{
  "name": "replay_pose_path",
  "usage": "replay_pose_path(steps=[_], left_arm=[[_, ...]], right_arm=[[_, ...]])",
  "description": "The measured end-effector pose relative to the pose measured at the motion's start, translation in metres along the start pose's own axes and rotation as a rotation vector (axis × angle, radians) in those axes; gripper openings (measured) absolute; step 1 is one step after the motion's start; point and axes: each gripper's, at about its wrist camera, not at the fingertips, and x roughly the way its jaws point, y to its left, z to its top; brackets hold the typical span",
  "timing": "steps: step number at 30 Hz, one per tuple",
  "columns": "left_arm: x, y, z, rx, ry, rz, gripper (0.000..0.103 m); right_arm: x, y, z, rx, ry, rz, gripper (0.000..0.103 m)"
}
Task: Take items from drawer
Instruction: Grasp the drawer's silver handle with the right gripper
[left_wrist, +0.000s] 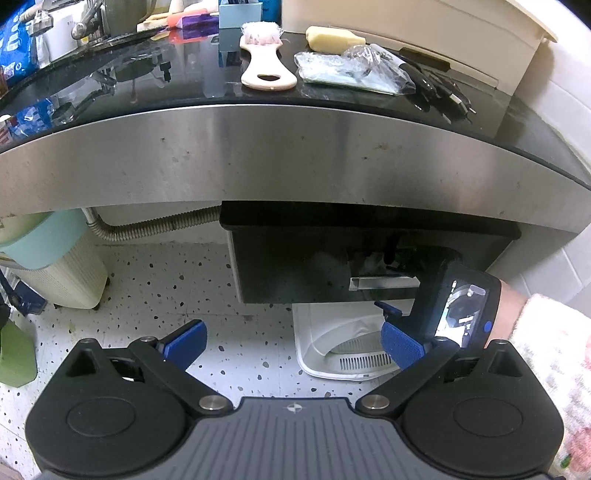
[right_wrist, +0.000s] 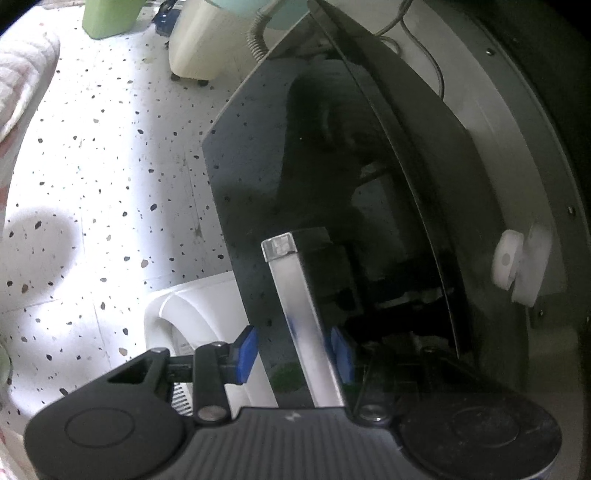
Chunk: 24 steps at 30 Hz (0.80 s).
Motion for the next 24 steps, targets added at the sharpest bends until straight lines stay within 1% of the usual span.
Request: replay_pose_path(steps=[11, 15, 24], left_arm=[[0.0, -0.002, -0.002, -0.003, 0.003, -0.006, 0.102], [-0.001, -0.004, -0.004, 0.002, 0.003, -0.006, 0.102], [-0.004, 0.001, -0.006, -0.009, 0.003, -0.001, 0.102]], right_arm=[[-0.007, 0.013, -0.001, -0.026, -0.007, -0.002, 0.044], [-0.01, 0.012, -0.003, -0.016, -0.007, 0.006, 0.043], [-0.011, 0.013, -0.003, -0.037, -0.001, 0.003, 0.044]])
